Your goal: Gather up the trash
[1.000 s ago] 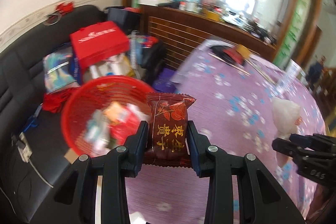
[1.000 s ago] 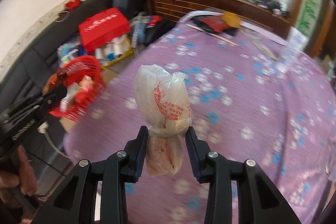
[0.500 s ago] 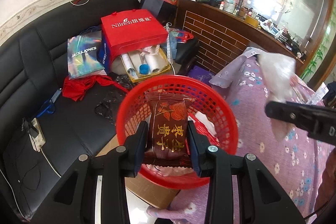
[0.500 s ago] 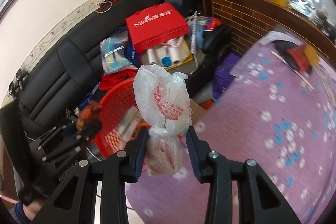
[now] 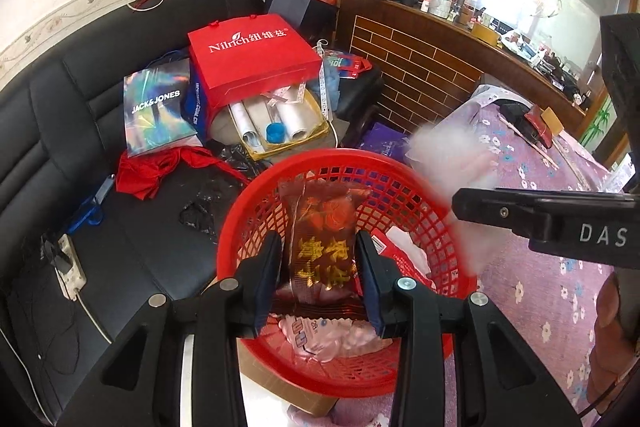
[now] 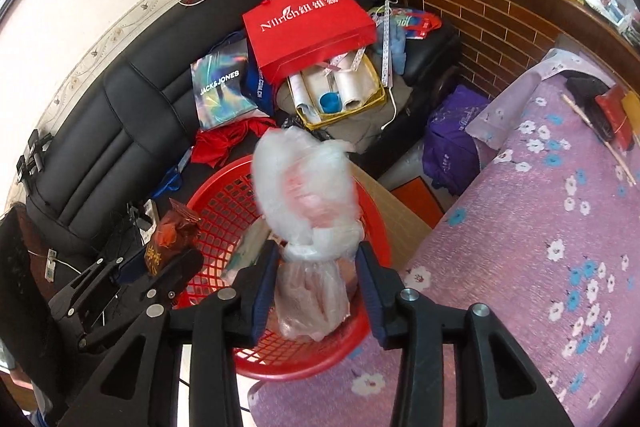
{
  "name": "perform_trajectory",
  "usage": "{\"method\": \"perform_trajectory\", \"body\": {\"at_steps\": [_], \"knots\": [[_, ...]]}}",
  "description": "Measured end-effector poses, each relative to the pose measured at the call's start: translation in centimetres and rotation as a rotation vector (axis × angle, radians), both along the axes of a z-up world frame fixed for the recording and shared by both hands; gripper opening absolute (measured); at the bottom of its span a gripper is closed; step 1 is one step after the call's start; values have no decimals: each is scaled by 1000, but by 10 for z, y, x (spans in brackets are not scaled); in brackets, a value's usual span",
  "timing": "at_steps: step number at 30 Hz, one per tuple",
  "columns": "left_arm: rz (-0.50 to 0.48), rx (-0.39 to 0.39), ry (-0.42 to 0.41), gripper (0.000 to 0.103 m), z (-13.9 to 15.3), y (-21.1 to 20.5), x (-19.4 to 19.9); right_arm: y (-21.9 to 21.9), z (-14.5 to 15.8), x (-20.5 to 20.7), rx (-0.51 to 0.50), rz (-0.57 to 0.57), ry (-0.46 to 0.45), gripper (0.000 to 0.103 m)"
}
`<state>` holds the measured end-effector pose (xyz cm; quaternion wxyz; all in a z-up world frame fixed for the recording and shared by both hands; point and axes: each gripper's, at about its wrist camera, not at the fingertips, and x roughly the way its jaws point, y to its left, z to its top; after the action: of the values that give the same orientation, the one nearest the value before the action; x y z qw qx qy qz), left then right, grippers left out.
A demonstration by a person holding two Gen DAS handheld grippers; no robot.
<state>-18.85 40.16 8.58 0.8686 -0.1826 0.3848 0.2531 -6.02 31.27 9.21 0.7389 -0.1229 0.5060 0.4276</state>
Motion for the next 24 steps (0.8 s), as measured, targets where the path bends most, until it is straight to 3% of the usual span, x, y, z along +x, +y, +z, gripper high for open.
{"method": "perform_trajectory", "body": {"at_steps": [1, 2, 6, 8, 10, 14, 18, 21, 24], "knots": [[3, 4, 4, 58, 0, 0, 1, -2, 1, 2, 4, -10, -1, 55], [13, 8, 1, 63, 1, -1, 0, -5, 3, 2, 9, -19, -8, 56], [16, 15, -14, 65, 7, -5, -2, -25, 18, -2, 19, -55, -73, 59], [23, 16, -25, 70, 11, -9, -5, -40, 25, -6, 18, -74, -105, 61], [39, 28, -34, 82, 18, -15, -8, -52, 32, -16, 8, -81, -149, 65], [68, 66, -65, 86, 35, -35, -20, -78, 47, -39, -13, -92, -259, 74], [97, 147, -80, 98, 60, -69, -41, -115, 61, -69, -31, -79, -378, 82], [124, 205, -81, 100, 76, -105, -62, -150, 68, -91, -40, -53, -455, 85], [127, 216, -68, 101, 80, -137, -74, -181, 69, -107, -67, -33, -510, 88]]}}
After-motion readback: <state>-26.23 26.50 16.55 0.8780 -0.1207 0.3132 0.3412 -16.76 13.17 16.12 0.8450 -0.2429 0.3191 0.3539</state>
